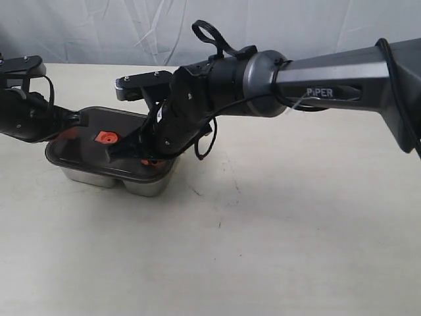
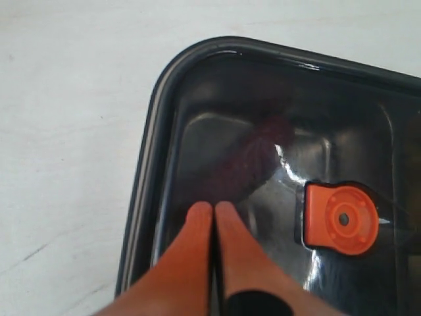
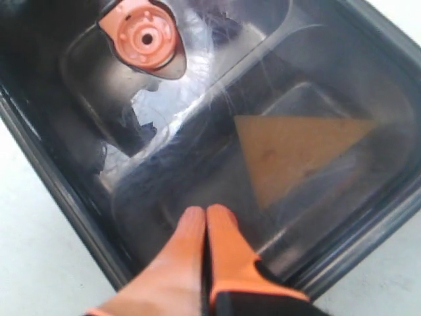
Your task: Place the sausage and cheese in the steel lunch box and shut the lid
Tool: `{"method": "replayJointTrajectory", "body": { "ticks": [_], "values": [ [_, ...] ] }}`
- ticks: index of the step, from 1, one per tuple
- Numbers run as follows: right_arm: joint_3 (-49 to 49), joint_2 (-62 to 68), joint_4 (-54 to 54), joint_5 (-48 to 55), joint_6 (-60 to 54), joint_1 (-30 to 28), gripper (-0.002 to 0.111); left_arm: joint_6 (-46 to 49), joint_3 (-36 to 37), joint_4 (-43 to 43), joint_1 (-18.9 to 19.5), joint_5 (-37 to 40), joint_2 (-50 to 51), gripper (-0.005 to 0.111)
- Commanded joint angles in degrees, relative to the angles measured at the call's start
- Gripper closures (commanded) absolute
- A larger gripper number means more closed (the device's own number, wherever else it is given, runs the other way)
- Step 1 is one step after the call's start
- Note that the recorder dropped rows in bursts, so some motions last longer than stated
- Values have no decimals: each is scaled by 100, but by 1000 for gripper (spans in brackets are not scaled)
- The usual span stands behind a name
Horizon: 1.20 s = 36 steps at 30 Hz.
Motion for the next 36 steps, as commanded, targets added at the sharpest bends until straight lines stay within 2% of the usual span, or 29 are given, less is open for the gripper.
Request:
{"method": "replayJointTrajectory", "body": {
  "ticks": [1,8,14,19,23,26,30,36],
  "values": [
    [135,-211,-586,-49,443,28,109,139,77,68,-4,365,-416,107],
    [135,-1396,-1964,162,1411,-98,109,139,73,135,-4,342,-2296,107],
    [346,-2688,-2681,1243,1540,-98,109,-52,134,669,-4,665,-4383,107],
    [1510,-4108,-2788,1273,1872,-98,109,-426,710,669,-4,845,-6395,107],
    [2807,-5345,-2738,857,2140,-98,109,-438,1131,923,-4,1299,-7957,107],
    [3970,-6409,-2761,320,2337,-98,109,-714,1438,1049,-4,1353,-8878,107],
    [4759,-7193,-2537,635,2362,-98,109,-951,1541,1044,-4,1573,-9382,107],
    [4805,-7314,-2537,731,2362,-98,109,-951,1541,1028,-4,1585,-9429,107]
  ]
}}
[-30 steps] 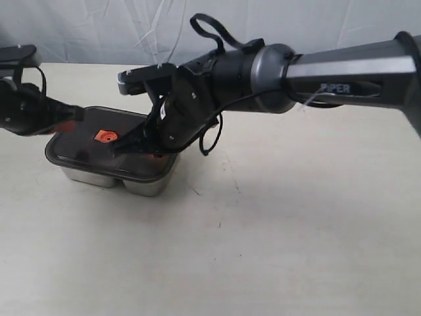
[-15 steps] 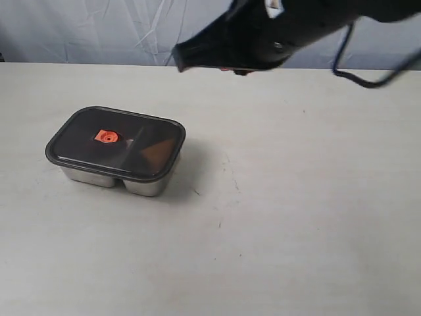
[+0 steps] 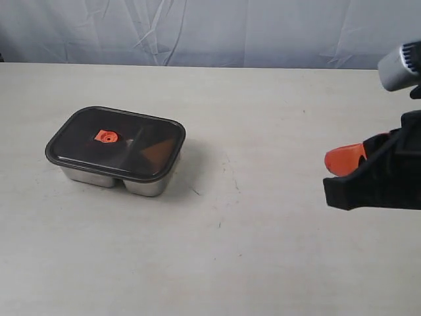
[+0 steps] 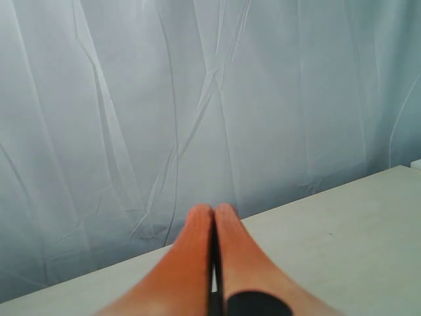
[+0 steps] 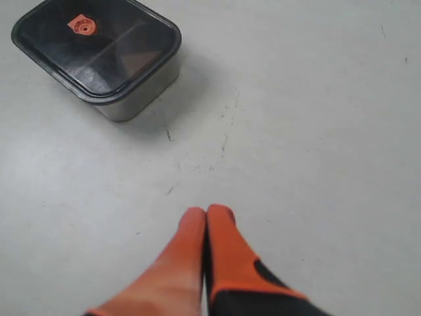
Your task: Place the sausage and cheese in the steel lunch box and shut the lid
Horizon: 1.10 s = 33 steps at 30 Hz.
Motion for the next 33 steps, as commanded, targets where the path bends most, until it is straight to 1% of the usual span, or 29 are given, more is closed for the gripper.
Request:
{"method": "replayJointTrajectory", "body": {
  "ticks": [1,2,3,4,5,7,8,10,11,13,16,20,24,26,29,33],
  "values": [
    [20,-26,-32,-9,4,-21,109,-52,30,-13,-4,6,-32,107],
    [20,-26,-154,-9,-82,-21,109,-52,30,-13,-4,6,-32,107],
    [32,-175,-745,-66,-136,-91,109,-52,30,-24,-4,6,-35,107],
    [46,-305,-895,-178,-51,-255,109,-52,30,-24,-4,6,-35,107],
    [140,-569,-1111,-391,207,-756,109,-52,30,-11,-16,-8,-35,107],
    [316,-874,-1211,-842,342,-1564,109,-52,30,-11,-17,8,-35,107],
    [570,-1205,-1164,-1424,342,-2480,109,-52,30,-11,-17,20,-35,107],
    [930,-1685,-1021,-1990,342,-3348,109,-52,30,0,-17,20,-35,107],
    [1284,-2248,-878,-2169,319,-3986,109,-52,30,0,-17,20,-35,107],
    [1596,-2854,-846,-1880,271,-4522,109,-52,30,0,-17,20,-35,107],
    [1789,-3276,-881,-1457,20,-4582,109,-52,30,0,-17,20,-35,107],
    [2047,-3352,-625,-1480,-298,-4582,109,-52,30,0,-17,20,-35,107],
    [2460,-3798,586,-1462,-1909,-4582,109,-52,30,-14,-17,20,-35,107],
    [2657,-4061,939,-1389,-2340,-4593,109,-52,30,-14,-17,20,-35,107],
    [2950,-4512,979,-1202,-2371,-4593,109,-52,30,-15,-17,10,-35,107],
    [3266,-4851,979,-1249,-2371,-4593,109,-52,30,-15,-17,10,-35,107]
  ]
}}
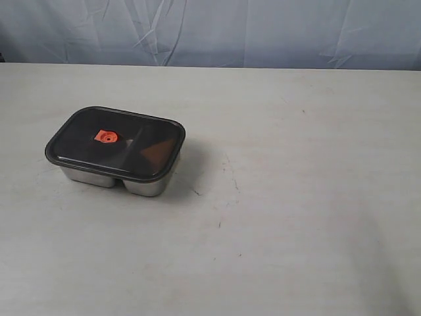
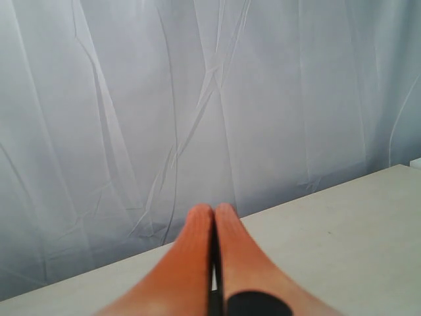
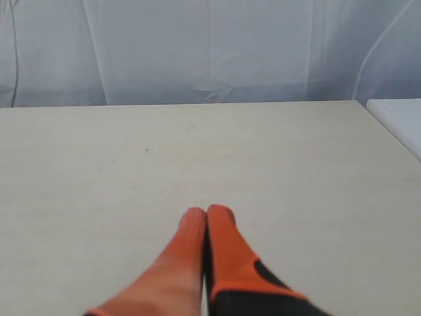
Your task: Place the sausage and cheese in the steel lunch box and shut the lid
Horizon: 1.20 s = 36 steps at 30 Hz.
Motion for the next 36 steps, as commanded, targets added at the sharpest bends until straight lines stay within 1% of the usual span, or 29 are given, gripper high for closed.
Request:
{"method": "replayJointTrajectory", "body": {
  "ticks": [1,9,12,17,36],
  "values": [
    [319,-247,54,-34,-110,-31,109,-35,18,-27,-17,-3,-35,107],
    [590,-247,80,-161,-85,-323,109,-35,18,-27,-17,-3,-35,107],
    [751,-247,263,-245,-96,-423,109,-35,18,-27,-17,-3,-35,107],
    [825,-247,312,-385,-106,-423,109,-35,18,-27,-17,-3,-35,107],
    [825,-247,509,-414,-131,-423,109,-35,18,-27,-17,-3,-35,107]
  ]
}}
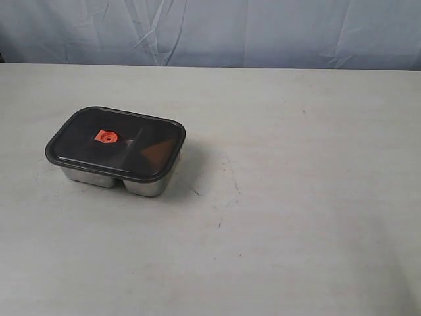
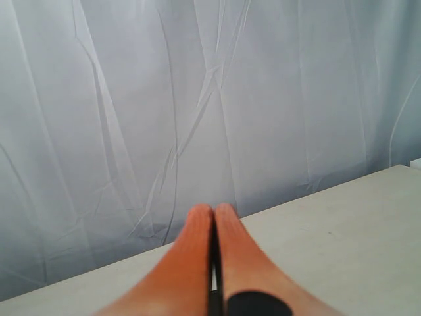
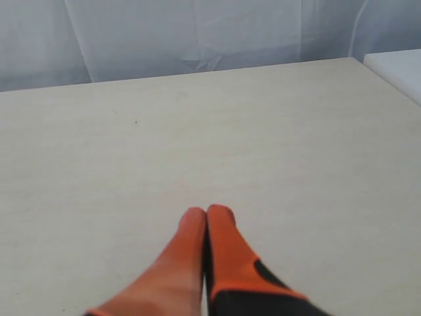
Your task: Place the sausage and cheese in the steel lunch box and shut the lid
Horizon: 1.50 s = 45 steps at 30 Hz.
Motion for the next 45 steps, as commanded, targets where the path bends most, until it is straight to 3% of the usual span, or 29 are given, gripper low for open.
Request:
{"method": "replayJointTrajectory", "body": {
  "ticks": [1,18,22,27,29,37,45],
  "values": [
    [30,-42,0,-87,-14,-26,109,-35,18,-27,-17,-3,-35,107],
    [30,-42,0,-87,-14,-26,109,136,132,8,-6,-151,-389,107],
    [30,-42,0,-87,-14,-26,109,-290,624,407,76,-582,-566,107],
    [30,-42,0,-87,-4,-26,109,-2875,1472,2471,497,-939,-580,107],
    [30,-42,0,-87,-4,-26,109,-3263,1728,2883,554,-1031,-594,107],
    [30,-42,0,-87,-4,-26,109,-3325,2832,3212,554,-1897,-617,107],
    [30,-42,0,-87,-4,-26,109,-3353,3400,3185,554,-2265,-617,107]
  ]
}}
